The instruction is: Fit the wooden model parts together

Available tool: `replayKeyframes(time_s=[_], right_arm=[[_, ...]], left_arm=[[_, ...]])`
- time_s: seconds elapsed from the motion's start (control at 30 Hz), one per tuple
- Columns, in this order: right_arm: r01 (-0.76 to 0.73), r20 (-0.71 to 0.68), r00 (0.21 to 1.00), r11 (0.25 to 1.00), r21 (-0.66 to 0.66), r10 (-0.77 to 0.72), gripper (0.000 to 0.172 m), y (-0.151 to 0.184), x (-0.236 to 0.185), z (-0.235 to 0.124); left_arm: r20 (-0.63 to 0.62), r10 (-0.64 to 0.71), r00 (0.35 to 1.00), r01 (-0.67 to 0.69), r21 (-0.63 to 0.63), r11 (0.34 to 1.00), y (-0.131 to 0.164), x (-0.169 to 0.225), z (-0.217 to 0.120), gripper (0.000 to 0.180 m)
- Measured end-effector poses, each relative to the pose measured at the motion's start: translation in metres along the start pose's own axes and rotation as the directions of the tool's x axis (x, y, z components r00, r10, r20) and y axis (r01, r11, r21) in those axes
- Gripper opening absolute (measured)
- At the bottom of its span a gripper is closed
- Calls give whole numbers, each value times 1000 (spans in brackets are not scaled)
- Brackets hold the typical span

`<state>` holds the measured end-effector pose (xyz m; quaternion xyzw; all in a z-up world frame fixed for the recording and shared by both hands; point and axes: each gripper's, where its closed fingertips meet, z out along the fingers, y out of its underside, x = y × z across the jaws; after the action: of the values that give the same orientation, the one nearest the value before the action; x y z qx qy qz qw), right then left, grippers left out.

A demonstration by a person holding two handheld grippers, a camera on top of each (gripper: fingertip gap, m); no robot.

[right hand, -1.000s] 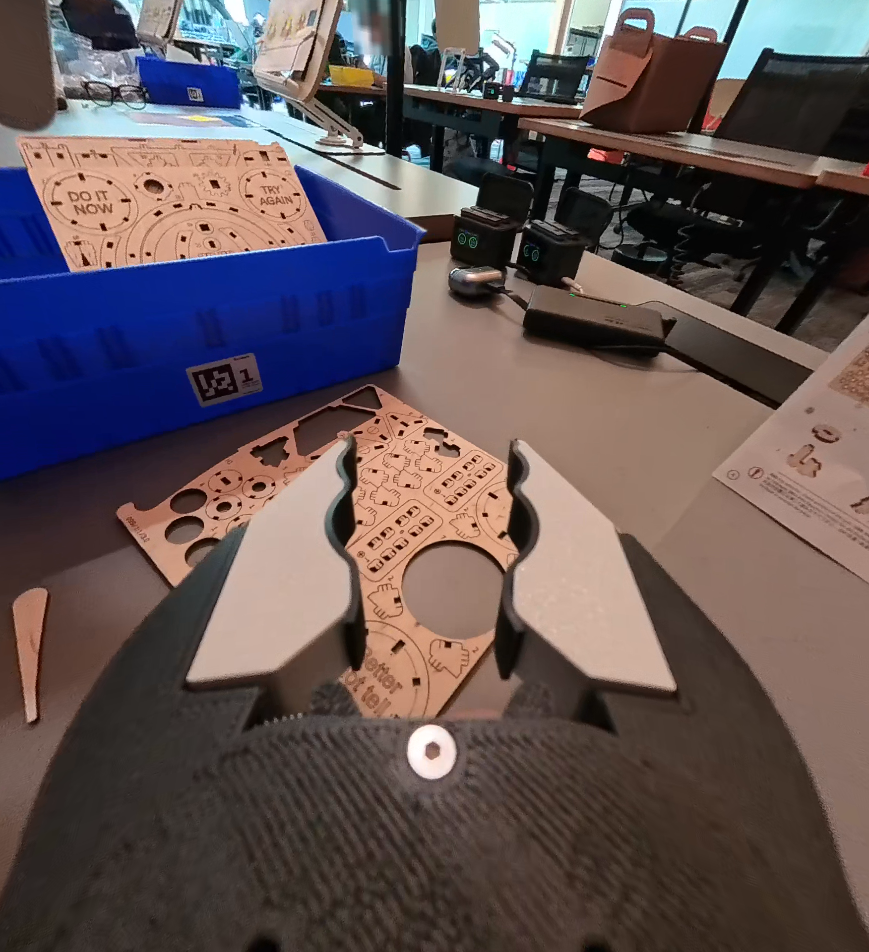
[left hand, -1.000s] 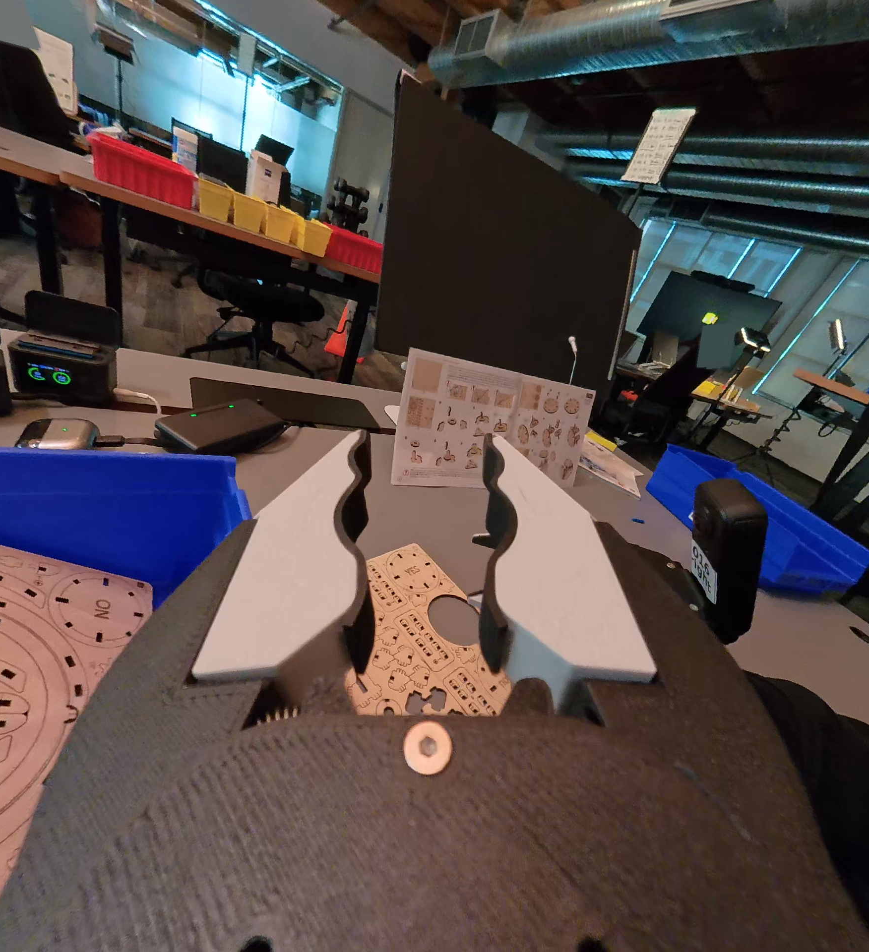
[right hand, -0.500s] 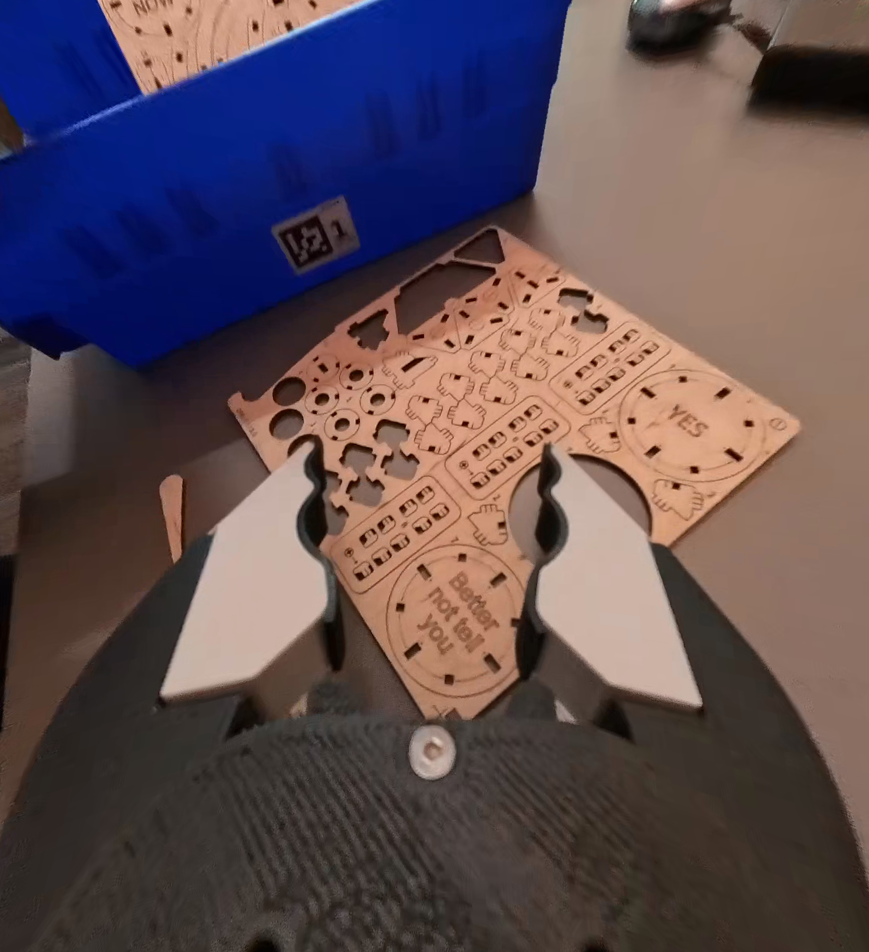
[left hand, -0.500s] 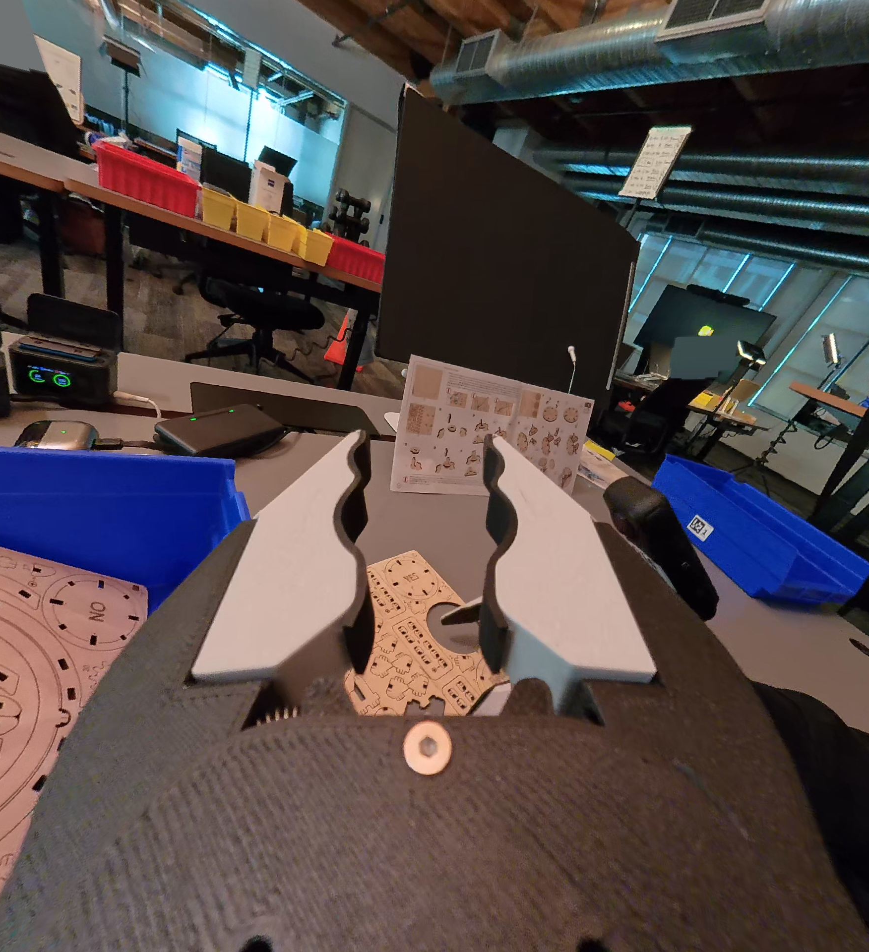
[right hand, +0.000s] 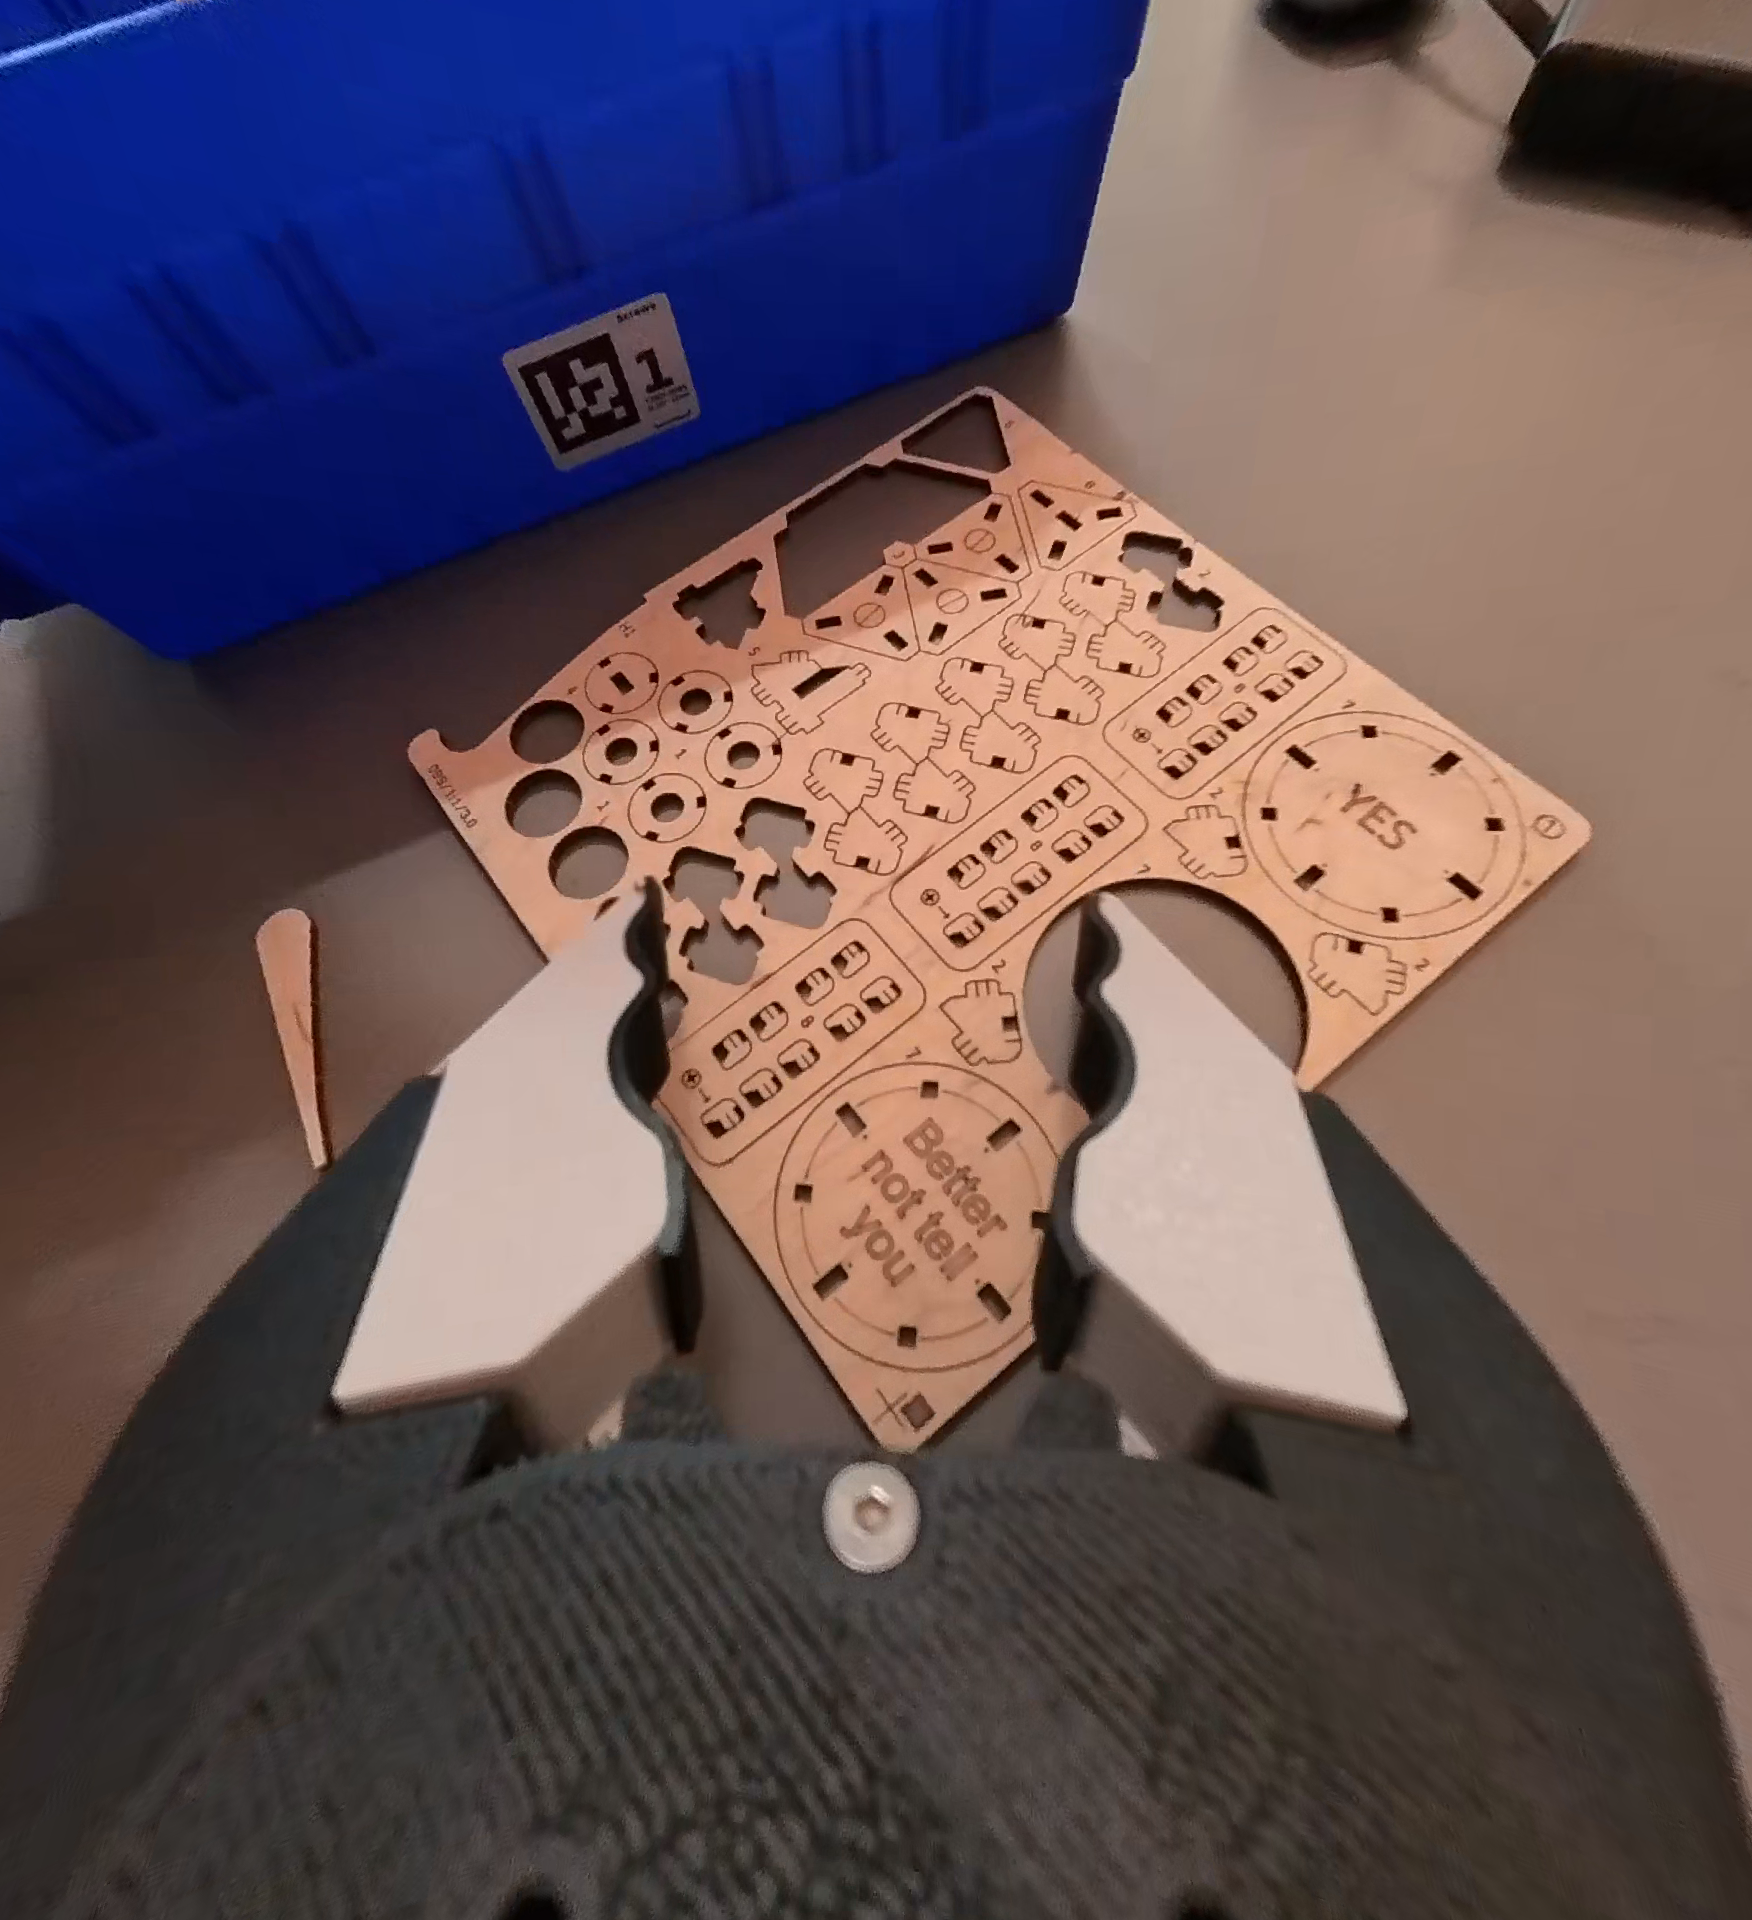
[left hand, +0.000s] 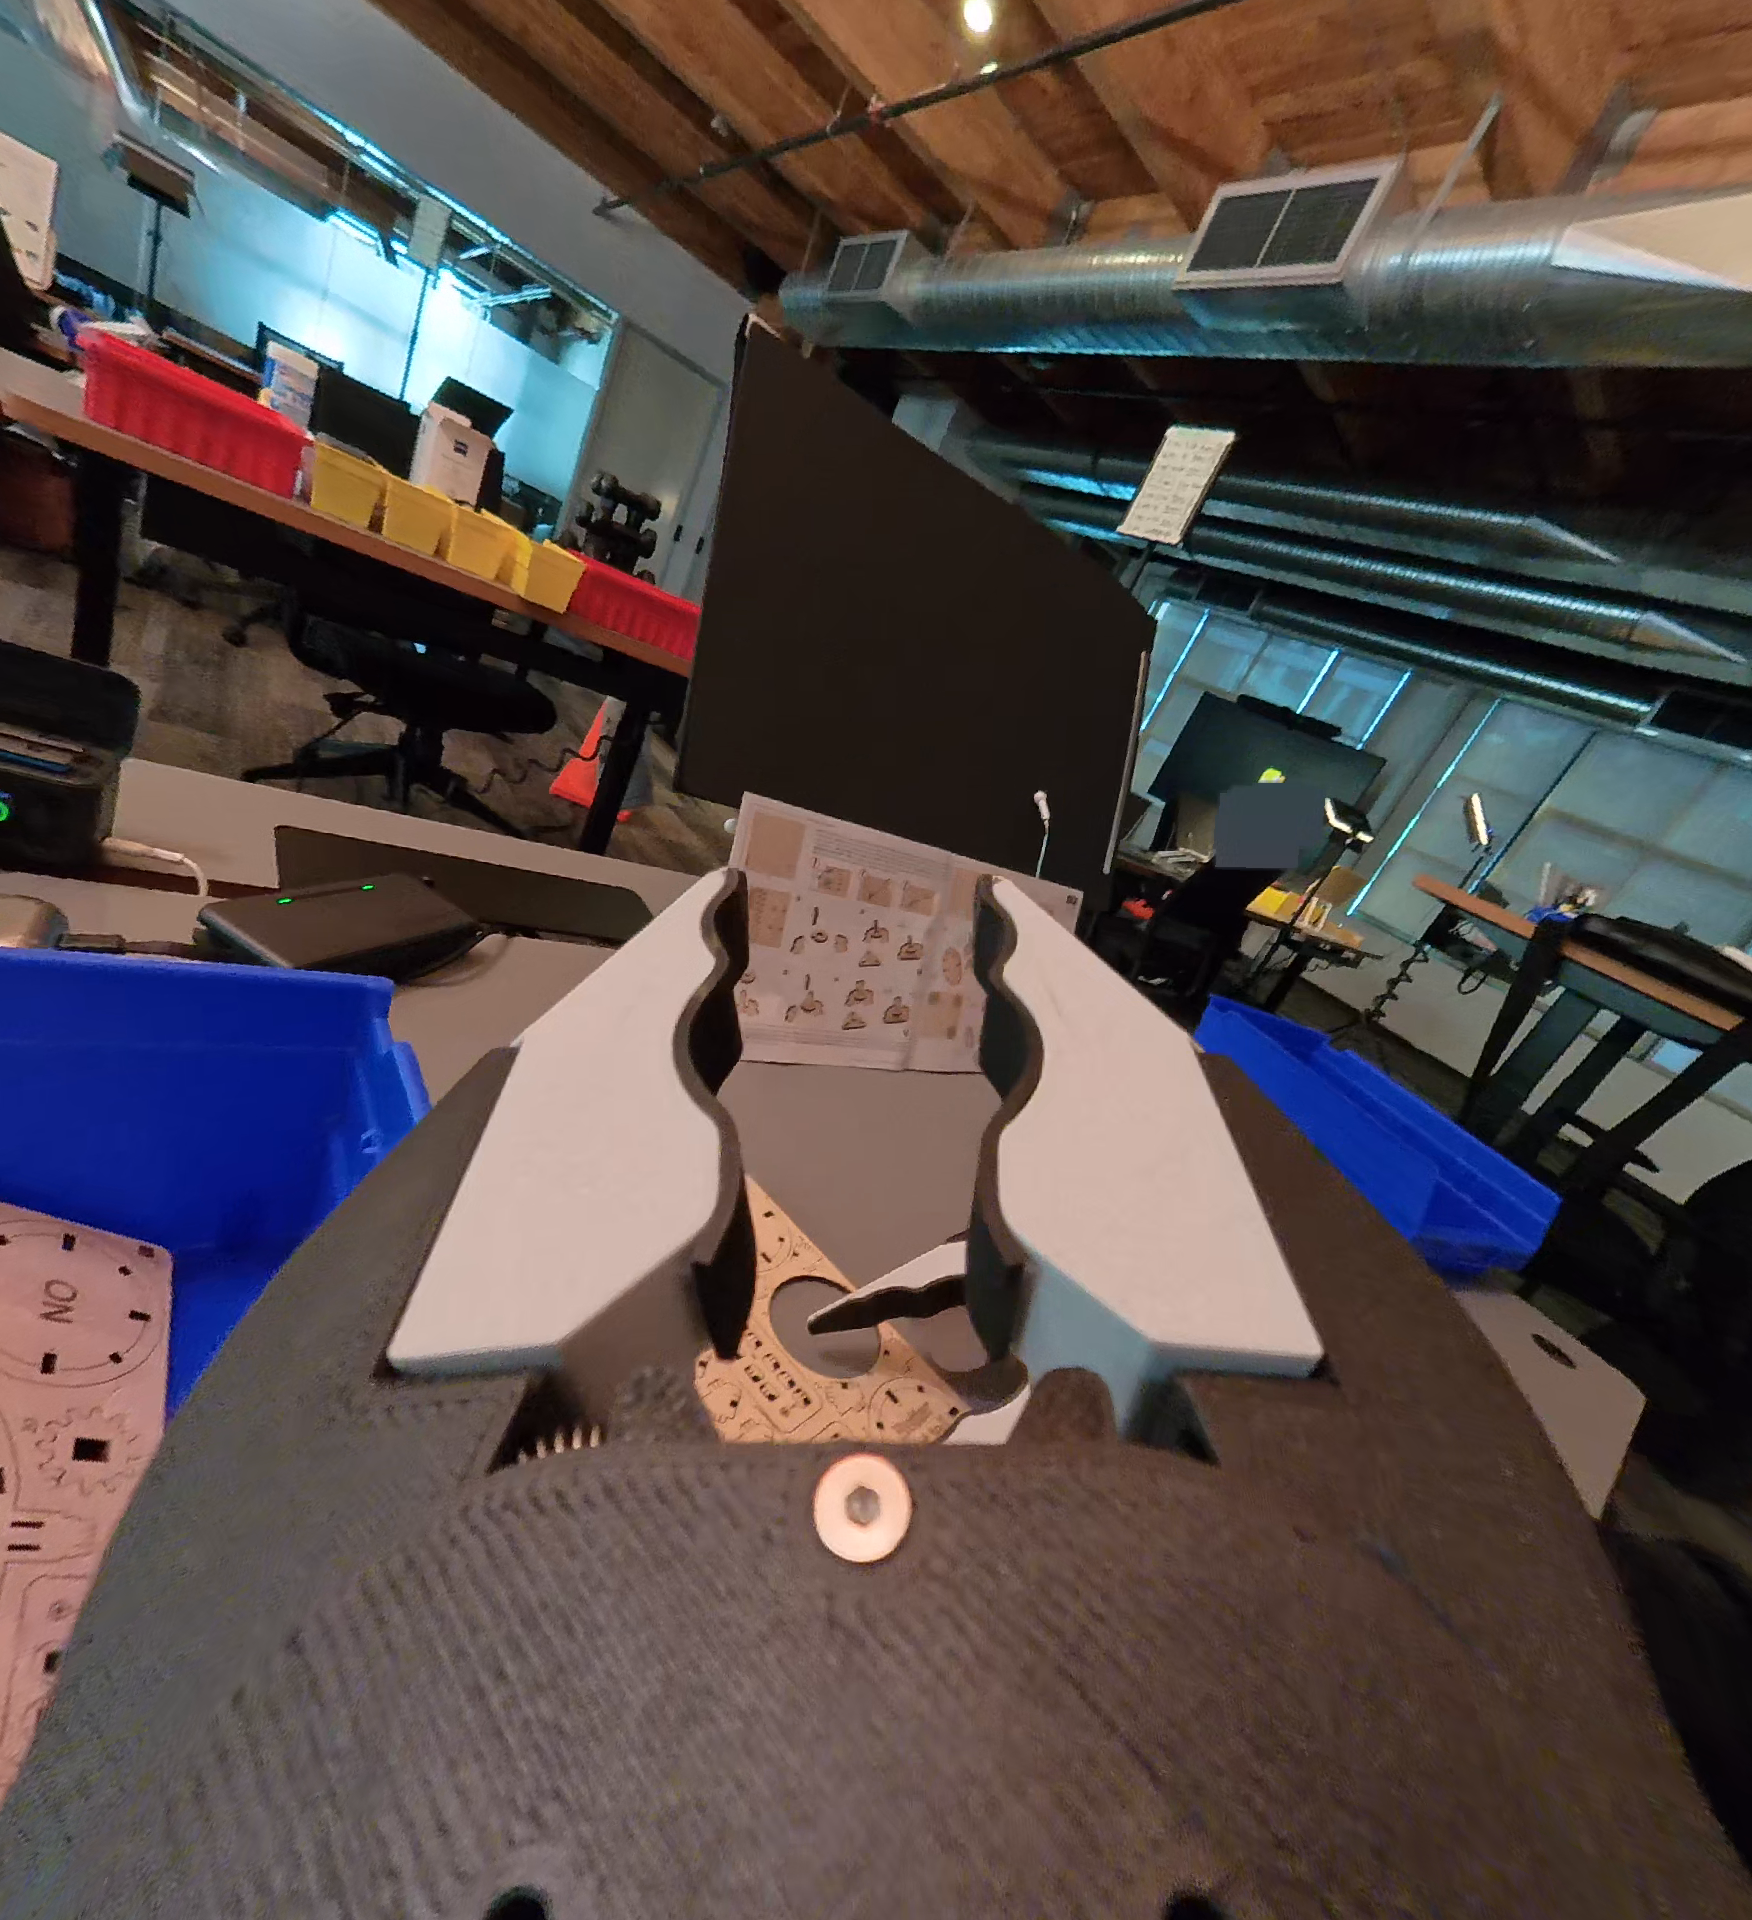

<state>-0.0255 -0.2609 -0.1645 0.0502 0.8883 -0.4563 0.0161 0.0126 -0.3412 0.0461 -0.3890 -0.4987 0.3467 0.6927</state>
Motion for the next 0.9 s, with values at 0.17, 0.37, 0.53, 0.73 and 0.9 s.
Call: replayKeyframes(time_s=[0.17, 0.37, 0.53, 0.73, 0.9], right_arm=[[48, -9, 999, 997, -54, -49, 78, 11, -4, -1], [111, -12, 994, 989, -101, -113, 75, 24, -9, -5], [93, -4, 996, 990, -106, -94, 71, 39, -8, -25], [57, -50, 997, 992, -109, -63, 72, 70, -12, -67], [64, -61, 995, 985, -159, -75, 70, 91, -21, -102]], left_arm=[[-49, -32, 998, 33, 22, 999, -7, 11, -2, 43], [-141, -136, 981, 142, 29, 989, -9, 20, -2, 43], [-166, -178, 970, 182, 14, 983, -7, 21, -1, 44], [-70, 47, 996, -51, -59, 997, 10, 25, 12, 59], [-125, 136, 983, -162, -239, 957, 58, 44, 40, 59]])
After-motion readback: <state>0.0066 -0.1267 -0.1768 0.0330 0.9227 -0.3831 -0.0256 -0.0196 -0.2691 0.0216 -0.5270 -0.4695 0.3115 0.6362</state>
